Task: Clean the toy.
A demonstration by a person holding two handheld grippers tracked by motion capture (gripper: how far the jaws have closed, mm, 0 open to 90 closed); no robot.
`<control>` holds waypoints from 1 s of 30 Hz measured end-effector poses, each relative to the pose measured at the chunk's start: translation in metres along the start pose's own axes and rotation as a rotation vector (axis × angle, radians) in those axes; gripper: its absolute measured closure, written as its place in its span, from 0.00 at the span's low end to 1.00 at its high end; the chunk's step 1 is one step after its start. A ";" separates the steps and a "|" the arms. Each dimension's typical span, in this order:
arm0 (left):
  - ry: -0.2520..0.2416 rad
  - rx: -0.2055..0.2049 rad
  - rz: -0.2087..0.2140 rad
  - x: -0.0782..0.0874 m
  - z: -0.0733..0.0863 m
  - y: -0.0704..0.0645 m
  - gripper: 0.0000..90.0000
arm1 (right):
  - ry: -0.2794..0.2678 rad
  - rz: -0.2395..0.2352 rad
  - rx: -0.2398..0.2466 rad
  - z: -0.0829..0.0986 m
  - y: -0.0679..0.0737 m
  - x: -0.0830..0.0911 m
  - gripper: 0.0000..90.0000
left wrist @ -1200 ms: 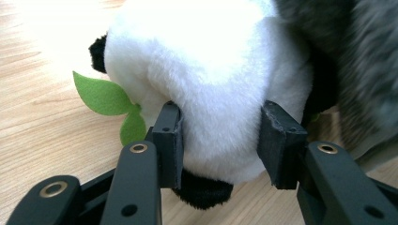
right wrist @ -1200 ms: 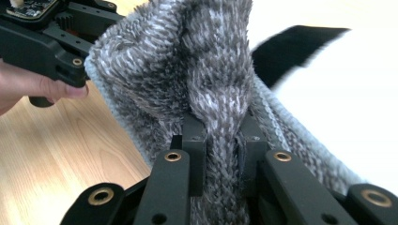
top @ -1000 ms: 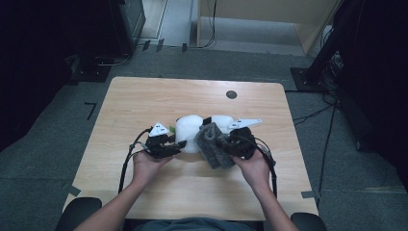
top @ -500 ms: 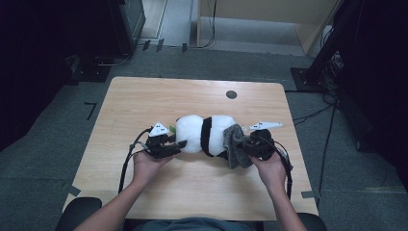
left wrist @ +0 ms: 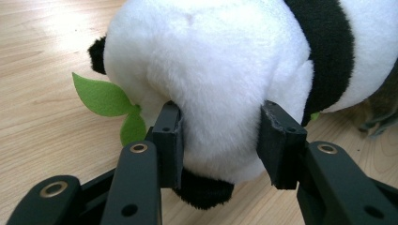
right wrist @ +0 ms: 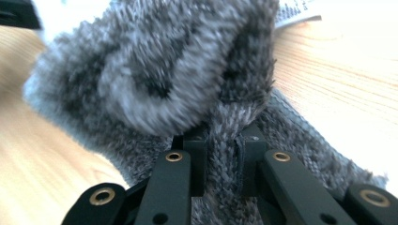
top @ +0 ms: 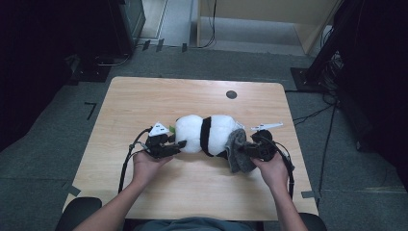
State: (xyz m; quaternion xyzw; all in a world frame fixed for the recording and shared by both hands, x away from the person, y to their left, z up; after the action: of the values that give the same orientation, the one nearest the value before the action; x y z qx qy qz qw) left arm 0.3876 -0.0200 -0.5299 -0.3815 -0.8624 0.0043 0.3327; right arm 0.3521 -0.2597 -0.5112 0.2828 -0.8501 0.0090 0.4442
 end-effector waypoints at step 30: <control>0.000 0.001 -0.003 0.000 0.000 0.000 0.63 | -0.064 -0.201 0.208 -0.066 0.130 -0.069 0.89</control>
State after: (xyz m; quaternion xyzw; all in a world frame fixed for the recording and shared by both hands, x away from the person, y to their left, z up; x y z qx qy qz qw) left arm 0.3872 -0.0197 -0.5297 -0.3801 -0.8630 0.0041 0.3329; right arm 0.3689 -0.1009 -0.4928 0.4114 -0.8256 0.0436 0.3837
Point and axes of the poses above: each handheld gripper's, and its own axes: x roughly backward along the jaws, z roughly out of its underside, y roughly to its left, the point moved 10 cm from there along -x, roughly forward along the jaws, and after that the axes turned 3 degrees about x, right-handed, at the moved point
